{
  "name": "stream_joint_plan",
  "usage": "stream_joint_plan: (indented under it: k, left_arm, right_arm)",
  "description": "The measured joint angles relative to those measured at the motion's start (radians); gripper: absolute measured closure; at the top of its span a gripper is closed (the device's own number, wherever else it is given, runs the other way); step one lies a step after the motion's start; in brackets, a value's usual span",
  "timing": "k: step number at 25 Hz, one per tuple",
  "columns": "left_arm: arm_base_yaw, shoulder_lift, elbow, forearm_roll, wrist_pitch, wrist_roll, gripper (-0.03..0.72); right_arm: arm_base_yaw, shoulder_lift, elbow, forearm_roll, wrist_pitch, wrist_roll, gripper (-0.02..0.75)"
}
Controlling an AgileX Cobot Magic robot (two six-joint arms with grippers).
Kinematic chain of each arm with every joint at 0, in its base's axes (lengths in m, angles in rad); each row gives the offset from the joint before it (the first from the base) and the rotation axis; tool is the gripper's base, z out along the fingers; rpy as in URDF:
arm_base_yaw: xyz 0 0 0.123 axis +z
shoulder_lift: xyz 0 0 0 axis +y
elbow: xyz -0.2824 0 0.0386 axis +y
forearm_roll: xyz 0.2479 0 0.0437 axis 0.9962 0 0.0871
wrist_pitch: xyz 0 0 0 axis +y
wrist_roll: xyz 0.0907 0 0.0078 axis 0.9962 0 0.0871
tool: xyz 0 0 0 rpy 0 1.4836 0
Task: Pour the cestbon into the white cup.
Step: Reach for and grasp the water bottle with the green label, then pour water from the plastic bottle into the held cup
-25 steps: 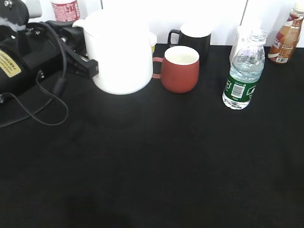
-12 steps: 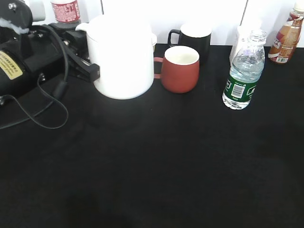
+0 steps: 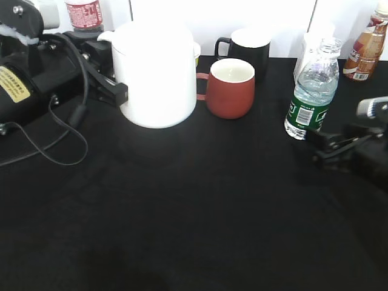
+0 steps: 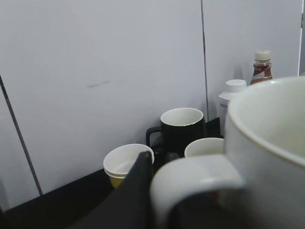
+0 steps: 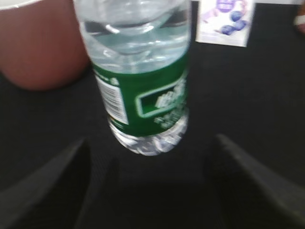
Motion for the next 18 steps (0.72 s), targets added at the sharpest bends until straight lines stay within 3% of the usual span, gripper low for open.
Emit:
stream_joint_plan:
  k: [11, 15, 18]
  left_arm:
    - [0.000, 0.000, 0.000, 0.001, 0.000, 0.000, 0.641]
    - [0.000, 0.000, 0.000, 0.001, 0.000, 0.000, 0.641]
    - [0.000, 0.000, 0.000, 0.003, 0.000, 0.000, 0.641]
  right_arm:
    - [0.000, 0.230, -0.322, -0.047, -0.009, 0.004, 0.101]
    - [0.000, 0.237, -0.332, -0.052, -0.002, 0.004, 0.257]
    - [0.000, 0.237, -0.332, -0.052, -0.003, 0.004, 0.259]
